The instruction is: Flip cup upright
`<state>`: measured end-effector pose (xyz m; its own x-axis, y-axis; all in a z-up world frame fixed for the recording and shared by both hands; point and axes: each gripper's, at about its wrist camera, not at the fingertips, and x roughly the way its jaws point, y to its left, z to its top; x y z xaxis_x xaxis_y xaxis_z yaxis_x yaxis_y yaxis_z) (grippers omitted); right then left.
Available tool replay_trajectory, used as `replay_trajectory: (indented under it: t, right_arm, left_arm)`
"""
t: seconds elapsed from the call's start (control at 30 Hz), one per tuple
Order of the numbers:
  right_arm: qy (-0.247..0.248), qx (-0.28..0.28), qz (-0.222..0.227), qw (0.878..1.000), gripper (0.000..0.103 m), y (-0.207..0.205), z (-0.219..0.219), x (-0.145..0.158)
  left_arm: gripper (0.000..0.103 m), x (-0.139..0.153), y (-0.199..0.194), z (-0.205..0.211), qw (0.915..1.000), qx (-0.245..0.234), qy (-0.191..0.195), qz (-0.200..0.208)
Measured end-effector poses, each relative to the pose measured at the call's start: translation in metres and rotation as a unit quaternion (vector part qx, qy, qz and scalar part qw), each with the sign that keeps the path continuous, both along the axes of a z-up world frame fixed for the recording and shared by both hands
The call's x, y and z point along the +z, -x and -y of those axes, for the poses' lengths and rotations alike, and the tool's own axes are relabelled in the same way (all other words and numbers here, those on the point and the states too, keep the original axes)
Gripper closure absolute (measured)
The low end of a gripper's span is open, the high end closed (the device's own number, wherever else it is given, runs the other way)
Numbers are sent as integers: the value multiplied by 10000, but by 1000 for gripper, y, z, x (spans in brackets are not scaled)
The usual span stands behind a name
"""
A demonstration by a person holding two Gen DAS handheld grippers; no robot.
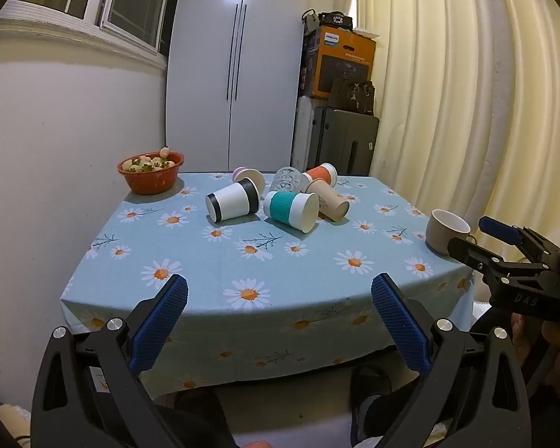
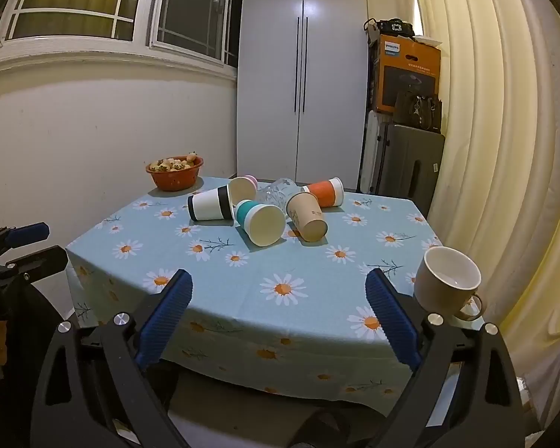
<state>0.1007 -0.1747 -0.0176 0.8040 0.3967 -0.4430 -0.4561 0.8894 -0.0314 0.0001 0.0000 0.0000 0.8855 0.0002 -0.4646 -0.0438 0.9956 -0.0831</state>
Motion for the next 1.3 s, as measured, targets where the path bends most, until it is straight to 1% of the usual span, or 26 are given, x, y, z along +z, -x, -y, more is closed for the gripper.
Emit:
replay_trajectory:
  t: [0.53, 0.73, 1.3]
  right_arm:
    - [-24, -4, 79, 10000, 10, 2, 2, 0]
    - [9, -1, 32, 10000, 10, -3, 4, -5]
    - [51, 6, 7, 10000, 9, -2, -2, -5]
  left_arm:
    - [7, 0, 0, 0, 10000, 3, 20, -4]
    - [7, 0, 0, 0, 10000, -1, 21, -3]
    - [7, 0, 0, 0, 10000, 1, 28, -1]
